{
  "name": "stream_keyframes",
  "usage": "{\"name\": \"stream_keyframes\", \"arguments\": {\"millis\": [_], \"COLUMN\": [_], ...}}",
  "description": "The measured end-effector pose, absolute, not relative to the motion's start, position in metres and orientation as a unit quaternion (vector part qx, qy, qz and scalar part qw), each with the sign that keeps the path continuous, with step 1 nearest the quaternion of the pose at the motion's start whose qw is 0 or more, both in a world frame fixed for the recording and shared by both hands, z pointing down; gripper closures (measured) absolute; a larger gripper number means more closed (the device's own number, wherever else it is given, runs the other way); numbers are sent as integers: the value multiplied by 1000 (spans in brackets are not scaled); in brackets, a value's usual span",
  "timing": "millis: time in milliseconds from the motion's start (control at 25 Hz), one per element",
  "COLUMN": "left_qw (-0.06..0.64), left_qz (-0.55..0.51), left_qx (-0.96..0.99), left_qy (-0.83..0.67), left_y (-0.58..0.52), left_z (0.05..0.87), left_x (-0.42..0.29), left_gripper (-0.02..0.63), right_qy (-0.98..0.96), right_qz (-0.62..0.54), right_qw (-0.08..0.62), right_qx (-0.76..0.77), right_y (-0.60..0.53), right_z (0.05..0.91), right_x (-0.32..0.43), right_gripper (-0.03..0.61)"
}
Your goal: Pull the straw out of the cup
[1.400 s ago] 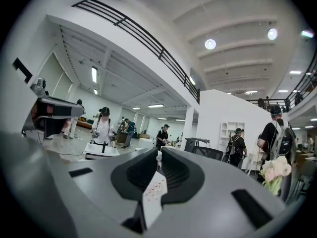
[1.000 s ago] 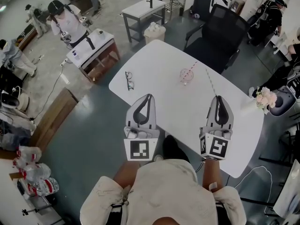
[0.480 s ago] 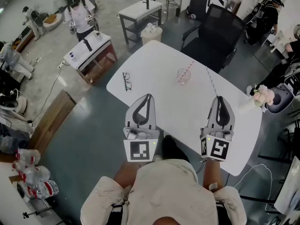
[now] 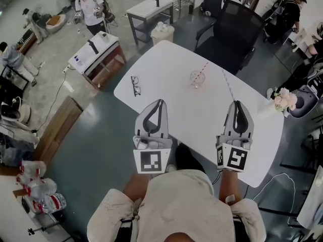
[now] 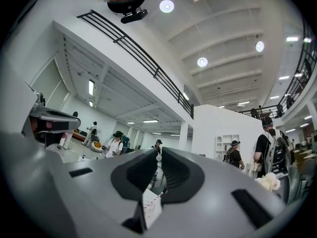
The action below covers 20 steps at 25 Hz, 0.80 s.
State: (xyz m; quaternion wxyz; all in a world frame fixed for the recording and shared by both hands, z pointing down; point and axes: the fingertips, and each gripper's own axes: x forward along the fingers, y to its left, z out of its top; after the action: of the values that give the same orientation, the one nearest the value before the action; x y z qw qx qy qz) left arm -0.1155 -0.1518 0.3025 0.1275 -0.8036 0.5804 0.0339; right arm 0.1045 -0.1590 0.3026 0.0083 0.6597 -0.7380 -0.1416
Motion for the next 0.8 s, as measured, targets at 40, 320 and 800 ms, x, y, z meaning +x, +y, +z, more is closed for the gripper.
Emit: {"name": "stream_keyframes", "arguments": {"millis": [40, 320, 800], "left_qw": [127, 121, 123], "left_qz": [34, 34, 36], "left_qx": [-804, -808, -802], "left_qy": [580, 576, 583], "left_y": [-153, -158, -157], "left_z": [303, 307, 303], "left_x": [-114, -105, -104], "left_gripper": [608, 607, 607], "right_qy": [-738, -741, -750], "right_qz": [-141, -137, -141], "right_qw": [9, 15, 16], "right_qx": [659, 657, 647], "right_y": [-160, -165, -164], "right_z": [304, 310, 308], "right_x": [105, 110, 109], "right_gripper": [555, 555, 555]}}
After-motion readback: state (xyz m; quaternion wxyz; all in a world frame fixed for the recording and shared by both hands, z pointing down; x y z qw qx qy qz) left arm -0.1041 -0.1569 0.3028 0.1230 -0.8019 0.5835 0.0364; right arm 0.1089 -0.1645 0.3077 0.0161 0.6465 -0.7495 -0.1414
